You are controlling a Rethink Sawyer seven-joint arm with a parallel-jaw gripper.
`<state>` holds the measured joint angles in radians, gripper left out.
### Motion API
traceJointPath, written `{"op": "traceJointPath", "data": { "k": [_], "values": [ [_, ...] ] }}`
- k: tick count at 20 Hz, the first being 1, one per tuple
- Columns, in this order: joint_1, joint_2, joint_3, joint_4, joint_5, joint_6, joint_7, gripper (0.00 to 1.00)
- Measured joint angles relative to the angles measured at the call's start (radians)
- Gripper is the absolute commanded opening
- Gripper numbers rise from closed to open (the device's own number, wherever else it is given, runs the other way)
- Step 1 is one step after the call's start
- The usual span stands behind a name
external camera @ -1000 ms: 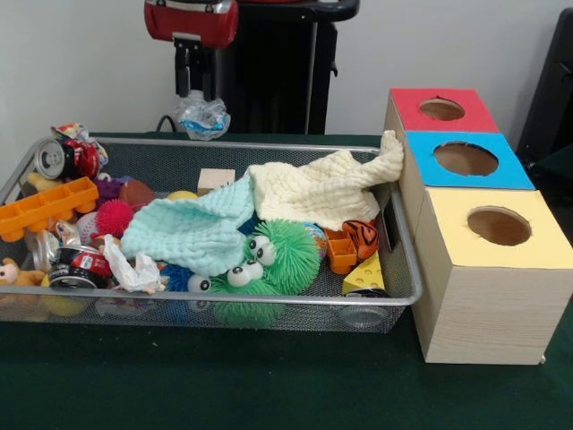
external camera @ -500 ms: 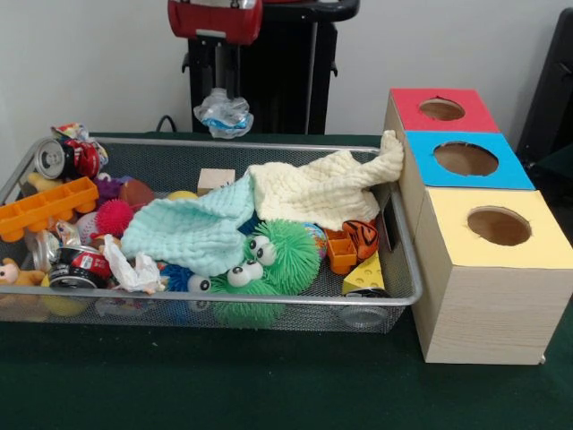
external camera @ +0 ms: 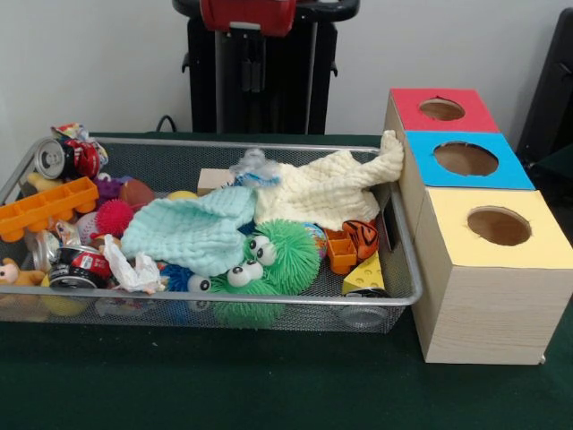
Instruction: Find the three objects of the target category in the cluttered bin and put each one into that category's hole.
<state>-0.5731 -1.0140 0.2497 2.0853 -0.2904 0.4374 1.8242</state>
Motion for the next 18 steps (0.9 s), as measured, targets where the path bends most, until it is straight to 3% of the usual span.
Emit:
{"op": "traceJointPath", "data": {
  "k": [18],
  "values": [
    [0.102, -0.005, -0.020, 0.000, 0.075, 0.027, 0.000, 0.00]
  ]
}}
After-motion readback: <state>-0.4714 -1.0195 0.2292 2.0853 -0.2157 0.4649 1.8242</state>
